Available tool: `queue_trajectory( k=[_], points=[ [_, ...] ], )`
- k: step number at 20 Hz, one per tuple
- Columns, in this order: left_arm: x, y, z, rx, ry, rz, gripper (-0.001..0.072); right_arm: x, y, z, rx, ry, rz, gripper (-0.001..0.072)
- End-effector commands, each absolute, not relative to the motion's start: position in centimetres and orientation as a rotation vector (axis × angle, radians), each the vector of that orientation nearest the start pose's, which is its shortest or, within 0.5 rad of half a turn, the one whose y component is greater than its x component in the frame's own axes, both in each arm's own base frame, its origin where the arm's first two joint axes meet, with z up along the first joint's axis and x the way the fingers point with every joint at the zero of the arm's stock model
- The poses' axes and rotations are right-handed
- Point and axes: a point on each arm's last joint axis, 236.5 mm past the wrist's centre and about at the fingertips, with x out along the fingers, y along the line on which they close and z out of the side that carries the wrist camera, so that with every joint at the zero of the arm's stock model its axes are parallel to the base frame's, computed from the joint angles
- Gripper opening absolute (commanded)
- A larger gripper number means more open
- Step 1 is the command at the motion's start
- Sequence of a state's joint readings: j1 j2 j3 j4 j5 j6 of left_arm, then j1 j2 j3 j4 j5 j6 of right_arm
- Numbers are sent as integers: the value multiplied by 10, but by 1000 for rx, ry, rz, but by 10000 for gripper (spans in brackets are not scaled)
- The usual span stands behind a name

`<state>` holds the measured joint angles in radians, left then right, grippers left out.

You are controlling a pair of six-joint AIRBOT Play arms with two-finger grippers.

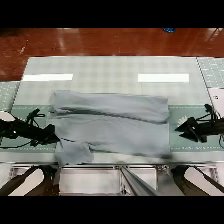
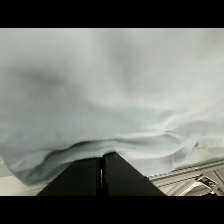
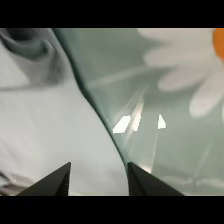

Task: Fold the shirts.

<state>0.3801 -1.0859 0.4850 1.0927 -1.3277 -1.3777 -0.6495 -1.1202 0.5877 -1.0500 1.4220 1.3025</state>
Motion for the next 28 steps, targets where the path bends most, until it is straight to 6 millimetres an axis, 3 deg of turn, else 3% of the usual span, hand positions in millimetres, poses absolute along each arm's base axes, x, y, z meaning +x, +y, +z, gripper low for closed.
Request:
queue_trajectory(
  k=[1, 4, 7, 12, 16, 17, 18, 19, 23, 28],
  points=[
    [192, -57, -79, -773, 1644, -188, 16, 151, 15, -82, 901, 1789, 61, 410],
    [193, -58, -78, -760, 1632, -209, 16, 125, 18, -94, 690, 1935, 54, 410],
    [193, -58, -78, -761, 1632, -208, 16, 124, 20, -97, 613, 1955, 51, 410],
    [193, -58, -78, -761, 1633, -209, 16, 114, 48, -117, 569, 1963, 104, 410],
    [193, -58, -78, -761, 1635, -210, 16, 134, 65, -123, 597, 1892, 132, 400],
    [193, -58, -78, -761, 1635, -210, 16, 137, 72, -124, 604, 1883, 150, 328],
    [192, -58, -78, -762, 1636, -211, 16, 142, 80, -123, 614, 1866, 181, 150],
    [192, -59, -78, -762, 1638, -213, 16, 148, 87, -120, 626, 1843, 217, 35],
    [211, -52, -61, -730, 1590, -227, 16, 177, 87, -92, 588, 1794, 302, 31],
    [264, -31, -14, -652, 1436, -224, 16, 233, 75, -51, 519, 1654, 316, 31]
  ],
)
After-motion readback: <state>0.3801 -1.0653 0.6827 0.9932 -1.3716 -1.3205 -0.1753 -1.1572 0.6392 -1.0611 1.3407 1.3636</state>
